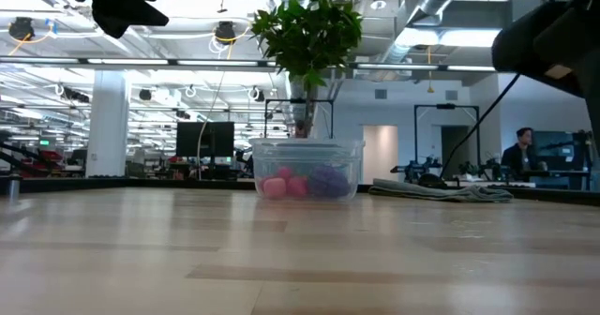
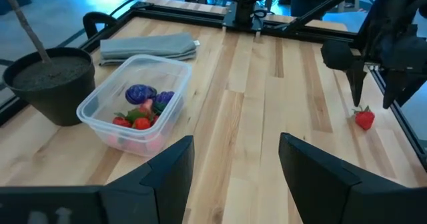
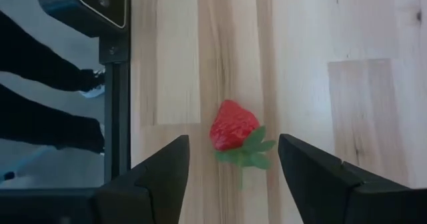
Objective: Pick and placing Produce into tupperware
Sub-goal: Put the red strawberry into the transparent bin
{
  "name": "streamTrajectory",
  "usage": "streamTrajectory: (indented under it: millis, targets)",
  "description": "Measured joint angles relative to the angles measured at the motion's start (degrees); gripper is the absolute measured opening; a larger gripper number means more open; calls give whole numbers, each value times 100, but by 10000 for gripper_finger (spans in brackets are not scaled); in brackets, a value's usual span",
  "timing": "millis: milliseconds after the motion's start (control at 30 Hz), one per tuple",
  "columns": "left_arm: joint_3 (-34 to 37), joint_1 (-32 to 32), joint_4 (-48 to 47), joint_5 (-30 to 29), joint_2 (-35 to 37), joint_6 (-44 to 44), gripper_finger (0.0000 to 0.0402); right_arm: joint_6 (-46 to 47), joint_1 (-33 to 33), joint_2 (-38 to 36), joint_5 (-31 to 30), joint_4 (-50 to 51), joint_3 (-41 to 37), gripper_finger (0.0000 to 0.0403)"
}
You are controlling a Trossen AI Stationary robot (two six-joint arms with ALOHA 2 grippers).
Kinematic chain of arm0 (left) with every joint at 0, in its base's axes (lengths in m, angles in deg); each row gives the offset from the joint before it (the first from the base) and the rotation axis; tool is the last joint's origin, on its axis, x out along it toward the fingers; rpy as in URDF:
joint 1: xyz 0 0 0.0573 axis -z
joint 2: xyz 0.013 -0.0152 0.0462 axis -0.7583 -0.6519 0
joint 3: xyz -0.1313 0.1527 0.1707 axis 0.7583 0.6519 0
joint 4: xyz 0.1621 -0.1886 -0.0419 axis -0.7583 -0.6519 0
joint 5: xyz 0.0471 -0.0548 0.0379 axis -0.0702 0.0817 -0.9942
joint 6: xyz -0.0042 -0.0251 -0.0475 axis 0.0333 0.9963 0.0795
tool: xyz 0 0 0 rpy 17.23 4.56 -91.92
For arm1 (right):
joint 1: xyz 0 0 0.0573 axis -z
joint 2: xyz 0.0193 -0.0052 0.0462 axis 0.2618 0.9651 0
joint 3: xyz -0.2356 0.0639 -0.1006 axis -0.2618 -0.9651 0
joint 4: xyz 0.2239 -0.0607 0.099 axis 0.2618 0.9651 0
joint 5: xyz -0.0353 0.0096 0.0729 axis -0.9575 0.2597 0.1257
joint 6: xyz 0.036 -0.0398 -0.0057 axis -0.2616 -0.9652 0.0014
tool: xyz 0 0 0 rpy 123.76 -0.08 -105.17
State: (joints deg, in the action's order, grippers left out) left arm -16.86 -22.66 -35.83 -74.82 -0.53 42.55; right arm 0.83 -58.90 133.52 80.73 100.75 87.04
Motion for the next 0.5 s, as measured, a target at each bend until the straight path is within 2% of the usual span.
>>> streamTrajectory:
  millis: [500]
  targets:
    - [0, 0, 5, 2, -1, 113, 210, -240, 165, 0, 189, -128, 0, 256]
